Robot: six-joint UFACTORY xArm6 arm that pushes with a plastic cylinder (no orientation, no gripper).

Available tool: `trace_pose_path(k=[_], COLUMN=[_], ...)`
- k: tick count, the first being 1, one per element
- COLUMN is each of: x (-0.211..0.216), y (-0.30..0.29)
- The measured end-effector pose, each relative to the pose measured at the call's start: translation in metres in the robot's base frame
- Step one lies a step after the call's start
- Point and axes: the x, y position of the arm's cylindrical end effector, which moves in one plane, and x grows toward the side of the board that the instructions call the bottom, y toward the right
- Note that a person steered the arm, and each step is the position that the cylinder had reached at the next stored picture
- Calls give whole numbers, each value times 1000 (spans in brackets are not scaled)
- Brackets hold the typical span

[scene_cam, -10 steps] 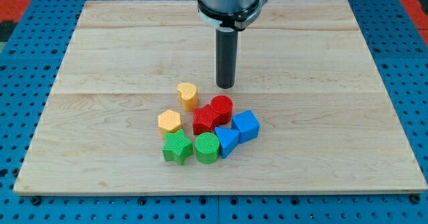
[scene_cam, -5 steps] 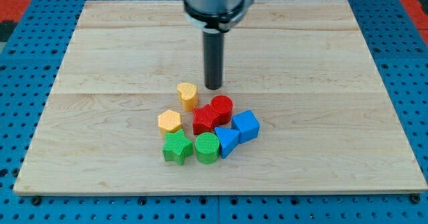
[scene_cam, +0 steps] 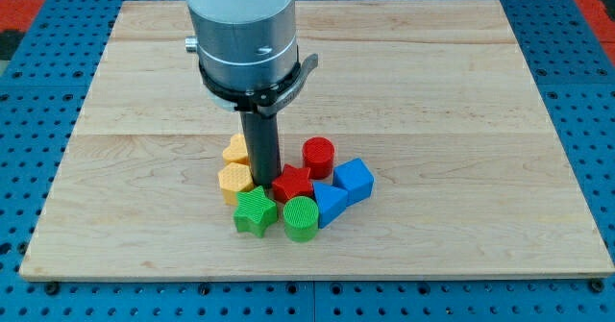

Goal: Separate the green star from the yellow hexagon

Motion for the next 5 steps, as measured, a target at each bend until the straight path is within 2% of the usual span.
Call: trace_pose_path(k=[3,5], x=[26,30], y=[-22,23])
